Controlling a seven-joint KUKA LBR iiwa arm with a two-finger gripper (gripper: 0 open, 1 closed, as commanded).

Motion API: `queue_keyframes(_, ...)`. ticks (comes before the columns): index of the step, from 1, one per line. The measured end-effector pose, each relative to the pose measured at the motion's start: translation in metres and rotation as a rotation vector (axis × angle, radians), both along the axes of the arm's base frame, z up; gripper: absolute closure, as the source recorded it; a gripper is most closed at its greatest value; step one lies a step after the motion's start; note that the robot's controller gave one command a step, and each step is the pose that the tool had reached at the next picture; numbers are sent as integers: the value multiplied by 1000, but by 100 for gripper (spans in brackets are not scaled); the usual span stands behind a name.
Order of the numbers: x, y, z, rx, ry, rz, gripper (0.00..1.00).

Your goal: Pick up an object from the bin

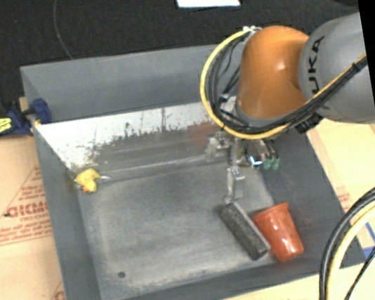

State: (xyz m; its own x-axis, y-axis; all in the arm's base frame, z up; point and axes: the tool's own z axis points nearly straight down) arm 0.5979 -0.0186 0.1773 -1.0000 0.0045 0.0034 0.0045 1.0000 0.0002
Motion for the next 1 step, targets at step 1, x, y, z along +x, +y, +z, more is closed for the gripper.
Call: queue_keyframes(1, 2, 0, 5, -1, -8, 0, 0)
